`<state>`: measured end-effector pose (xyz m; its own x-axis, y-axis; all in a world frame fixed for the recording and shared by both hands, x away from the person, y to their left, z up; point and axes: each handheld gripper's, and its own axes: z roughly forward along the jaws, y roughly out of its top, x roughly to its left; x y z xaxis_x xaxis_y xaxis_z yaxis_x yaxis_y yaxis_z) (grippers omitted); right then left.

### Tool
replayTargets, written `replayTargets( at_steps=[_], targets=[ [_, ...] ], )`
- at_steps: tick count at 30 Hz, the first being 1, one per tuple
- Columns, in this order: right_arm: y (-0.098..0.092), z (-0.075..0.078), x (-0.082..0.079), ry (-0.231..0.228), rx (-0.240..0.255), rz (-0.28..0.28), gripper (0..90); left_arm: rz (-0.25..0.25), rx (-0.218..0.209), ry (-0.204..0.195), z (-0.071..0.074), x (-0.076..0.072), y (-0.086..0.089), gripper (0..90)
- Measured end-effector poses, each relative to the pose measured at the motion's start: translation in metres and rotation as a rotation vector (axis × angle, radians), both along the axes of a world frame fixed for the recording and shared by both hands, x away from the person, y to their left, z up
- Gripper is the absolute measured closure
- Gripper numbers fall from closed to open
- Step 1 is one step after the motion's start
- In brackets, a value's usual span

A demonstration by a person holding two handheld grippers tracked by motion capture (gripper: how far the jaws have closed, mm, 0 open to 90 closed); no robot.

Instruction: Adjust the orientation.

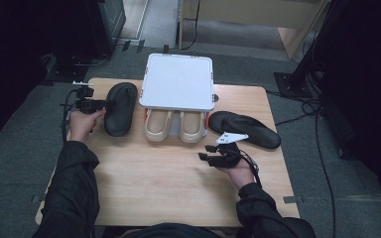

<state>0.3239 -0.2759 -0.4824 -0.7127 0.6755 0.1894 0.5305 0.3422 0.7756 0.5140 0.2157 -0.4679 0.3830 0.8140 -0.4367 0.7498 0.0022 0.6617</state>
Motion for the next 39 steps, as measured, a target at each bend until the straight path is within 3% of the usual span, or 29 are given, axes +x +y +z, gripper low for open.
replayTargets(
  at_steps=[9,18,24,31,39],
  targets=[
    [0.007,0.0,0.005,0.005,-0.003,0.025,53.3,0.008,-0.017,-0.022,0.012,-0.012,0.007,68.5],
    [0.014,-0.002,0.01,0.012,0.002,0.051,53.2,0.02,-0.067,-0.034,0.03,-0.023,0.009,68.4],
    [0.013,0.001,0.009,0.009,0.003,0.043,53.3,0.006,-0.047,-0.032,0.045,-0.029,0.001,68.4],
    [0.012,0.0,0.011,0.009,-0.006,0.041,53.2,-0.001,-0.016,-0.043,0.076,-0.023,-0.007,68.3],
    [0.014,-0.001,0.01,0.016,-0.012,0.045,53.2,-0.008,-0.01,-0.057,0.11,-0.012,-0.017,68.3]
  ],
)
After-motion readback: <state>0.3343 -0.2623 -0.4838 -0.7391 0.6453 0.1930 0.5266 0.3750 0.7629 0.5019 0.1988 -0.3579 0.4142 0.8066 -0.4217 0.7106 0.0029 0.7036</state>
